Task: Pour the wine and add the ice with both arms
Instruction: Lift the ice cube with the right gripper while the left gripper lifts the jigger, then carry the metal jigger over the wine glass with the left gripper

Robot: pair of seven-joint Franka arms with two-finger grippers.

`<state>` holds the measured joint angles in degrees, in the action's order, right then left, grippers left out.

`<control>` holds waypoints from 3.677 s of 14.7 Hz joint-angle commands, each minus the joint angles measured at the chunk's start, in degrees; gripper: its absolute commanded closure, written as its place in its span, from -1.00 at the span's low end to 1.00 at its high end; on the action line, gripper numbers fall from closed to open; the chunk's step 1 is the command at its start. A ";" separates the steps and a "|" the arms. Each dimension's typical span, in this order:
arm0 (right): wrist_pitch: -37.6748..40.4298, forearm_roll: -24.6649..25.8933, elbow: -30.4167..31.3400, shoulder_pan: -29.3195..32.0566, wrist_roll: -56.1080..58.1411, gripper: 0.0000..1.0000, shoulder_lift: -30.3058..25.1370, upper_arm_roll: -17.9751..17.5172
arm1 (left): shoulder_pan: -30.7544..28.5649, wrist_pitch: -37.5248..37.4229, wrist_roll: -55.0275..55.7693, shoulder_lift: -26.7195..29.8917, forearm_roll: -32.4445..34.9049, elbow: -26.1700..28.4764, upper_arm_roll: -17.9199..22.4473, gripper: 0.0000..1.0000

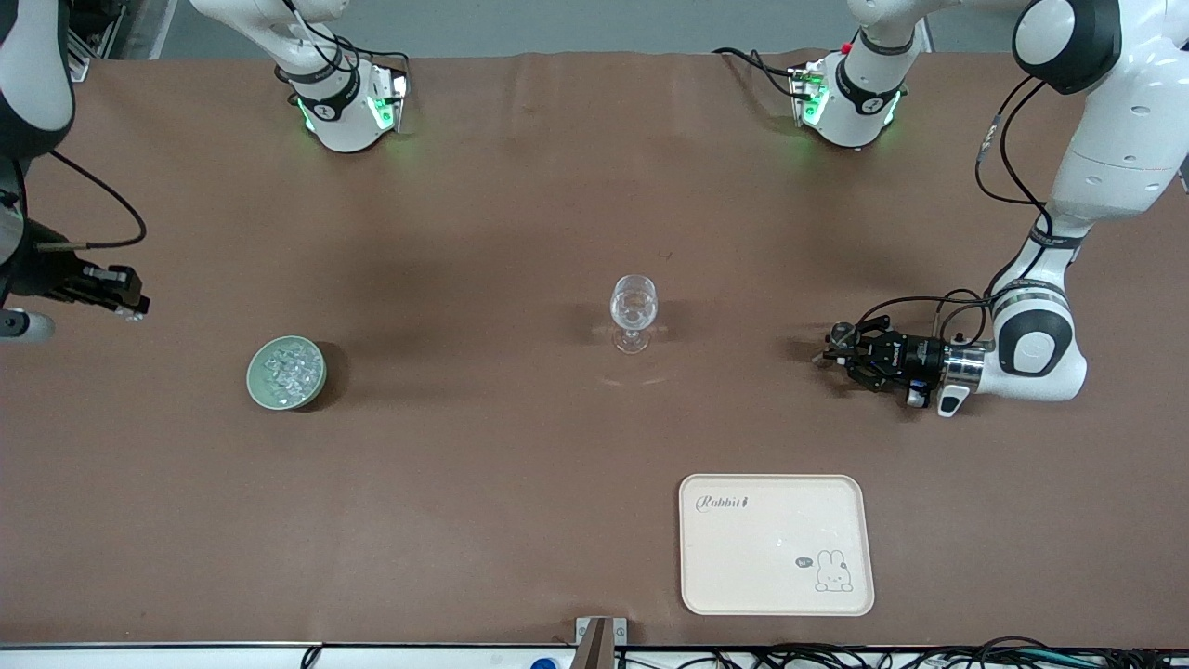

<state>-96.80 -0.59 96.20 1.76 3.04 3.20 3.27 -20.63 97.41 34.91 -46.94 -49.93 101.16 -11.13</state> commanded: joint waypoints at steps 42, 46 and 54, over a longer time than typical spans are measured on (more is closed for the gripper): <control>-1.99 0.33 4.78 0.53 -0.32 0.93 -2.49 -0.72 | 19.14 20.36 43.30 23.65 8.70 4.31 -17.26 0.99; -1.90 0.33 4.87 0.62 -0.32 0.92 -2.49 -0.72 | 21.07 20.71 49.01 23.65 13.71 4.04 -17.34 0.99; -1.55 0.33 4.87 0.62 -0.32 0.92 -2.49 -0.72 | 23.97 22.38 55.70 23.39 18.82 3.78 -17.26 0.99</control>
<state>-98.63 -0.03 99.85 1.99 2.99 2.12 2.93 2.94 119.25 88.81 -25.03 -32.33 104.19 -28.44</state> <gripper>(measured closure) 0.749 0.789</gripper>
